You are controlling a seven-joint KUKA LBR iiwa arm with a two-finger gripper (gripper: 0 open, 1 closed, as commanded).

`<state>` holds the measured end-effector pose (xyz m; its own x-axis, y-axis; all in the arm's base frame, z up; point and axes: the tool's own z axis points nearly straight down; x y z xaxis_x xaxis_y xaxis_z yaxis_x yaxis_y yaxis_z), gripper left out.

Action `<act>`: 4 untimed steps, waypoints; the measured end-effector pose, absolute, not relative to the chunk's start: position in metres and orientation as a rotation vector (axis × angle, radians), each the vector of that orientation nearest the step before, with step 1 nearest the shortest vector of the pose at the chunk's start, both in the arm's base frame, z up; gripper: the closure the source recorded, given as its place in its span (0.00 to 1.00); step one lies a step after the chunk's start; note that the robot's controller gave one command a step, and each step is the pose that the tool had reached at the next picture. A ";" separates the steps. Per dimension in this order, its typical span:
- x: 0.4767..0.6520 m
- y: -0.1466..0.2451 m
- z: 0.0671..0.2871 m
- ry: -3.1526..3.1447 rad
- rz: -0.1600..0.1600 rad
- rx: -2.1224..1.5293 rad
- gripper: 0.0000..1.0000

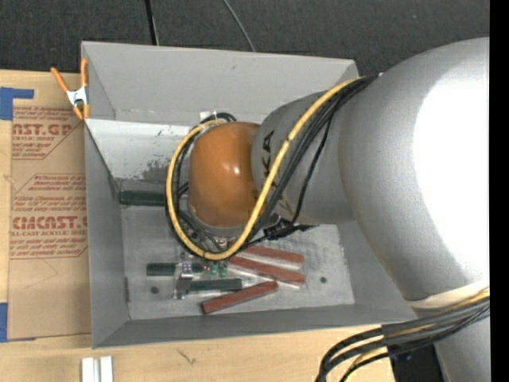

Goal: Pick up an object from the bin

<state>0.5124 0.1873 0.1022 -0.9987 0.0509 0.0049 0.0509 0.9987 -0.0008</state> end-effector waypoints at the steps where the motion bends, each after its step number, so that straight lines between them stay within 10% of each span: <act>1: 0.522 0.166 0.116 -3.142 0.001 0.071 0.00; 2: 0.509 0.167 0.084 -3.137 -0.003 -0.214 0.00; 3: 0.510 0.149 0.074 -3.140 -0.011 -0.078 1.00; 4: 0.510 0.149 0.074 -3.140 -0.011 -0.078 1.00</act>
Offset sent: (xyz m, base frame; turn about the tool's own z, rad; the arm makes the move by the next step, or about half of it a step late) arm -0.0095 -0.0205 -0.0322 0.1556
